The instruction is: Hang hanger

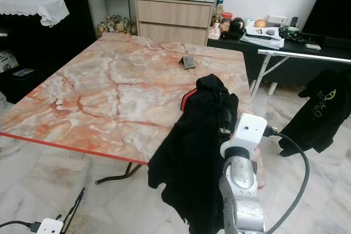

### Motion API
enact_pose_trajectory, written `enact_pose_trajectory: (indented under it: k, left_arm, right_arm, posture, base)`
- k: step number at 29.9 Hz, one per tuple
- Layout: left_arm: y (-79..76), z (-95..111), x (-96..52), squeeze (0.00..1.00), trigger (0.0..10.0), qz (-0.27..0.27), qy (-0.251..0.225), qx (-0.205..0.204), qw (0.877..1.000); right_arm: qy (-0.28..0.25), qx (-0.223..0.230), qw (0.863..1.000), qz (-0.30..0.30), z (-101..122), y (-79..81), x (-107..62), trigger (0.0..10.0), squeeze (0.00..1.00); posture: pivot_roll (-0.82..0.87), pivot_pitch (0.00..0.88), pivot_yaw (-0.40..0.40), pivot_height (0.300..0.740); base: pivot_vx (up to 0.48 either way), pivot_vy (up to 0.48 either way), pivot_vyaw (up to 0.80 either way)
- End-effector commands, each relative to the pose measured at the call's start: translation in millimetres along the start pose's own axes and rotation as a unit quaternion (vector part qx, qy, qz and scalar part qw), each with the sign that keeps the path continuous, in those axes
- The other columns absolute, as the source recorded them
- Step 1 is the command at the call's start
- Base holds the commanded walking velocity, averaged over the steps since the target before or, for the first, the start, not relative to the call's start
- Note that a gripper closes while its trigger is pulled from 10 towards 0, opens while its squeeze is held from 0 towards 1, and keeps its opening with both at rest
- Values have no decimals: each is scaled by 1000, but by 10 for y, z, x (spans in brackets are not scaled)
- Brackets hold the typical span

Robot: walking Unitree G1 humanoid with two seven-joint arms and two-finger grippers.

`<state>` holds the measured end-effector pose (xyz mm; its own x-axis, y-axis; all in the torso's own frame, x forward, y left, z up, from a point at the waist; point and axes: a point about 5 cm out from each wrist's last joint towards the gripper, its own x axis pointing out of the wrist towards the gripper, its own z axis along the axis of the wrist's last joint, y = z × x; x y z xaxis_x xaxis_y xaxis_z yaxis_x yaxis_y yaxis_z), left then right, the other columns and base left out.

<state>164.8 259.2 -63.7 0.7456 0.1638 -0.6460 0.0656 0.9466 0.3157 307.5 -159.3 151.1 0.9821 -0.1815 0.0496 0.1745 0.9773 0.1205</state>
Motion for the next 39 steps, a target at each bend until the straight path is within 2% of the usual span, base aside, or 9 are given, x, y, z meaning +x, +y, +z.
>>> enact_pose_trajectory:
  k: [1,4,10,31,39]
  left_arm:
    - [-50,-66,-23,0,10000,-11,14,0,1000]
    - [-96,-128,-50,0,10000,-17,25,-7,1000]
    - [-84,-184,-78,0,10000,-20,34,-14,999]
    - [-118,-216,-80,0,10000,-21,48,-18,998]
    - [-127,-223,-80,0,10000,-21,52,-21,998]
  right_arm:
    - [1,2,1000,-1,-13,4,6,10000,0]
    - [1,4,1000,-2,-10,3,14,10000,0]
    - [0,5,1000,-8,-4,-16,14,10000,0]
    - [-1,6,1000,-24,2,-59,24,10000,0]
    - [4,-11,999,-38,-47,-180,23,10000,0]
  posture:
    - [146,0,-34,740]
    - [145,0,-34,740]
    - [145,0,-38,740]
    - [143,0,-43,740]
    - [143,0,-42,740]
  base:
    - [0,-240,0]
    - [0,-240,0]
    - [0,-242,0]
    - [0,-342,0]
    - [0,-375,0]
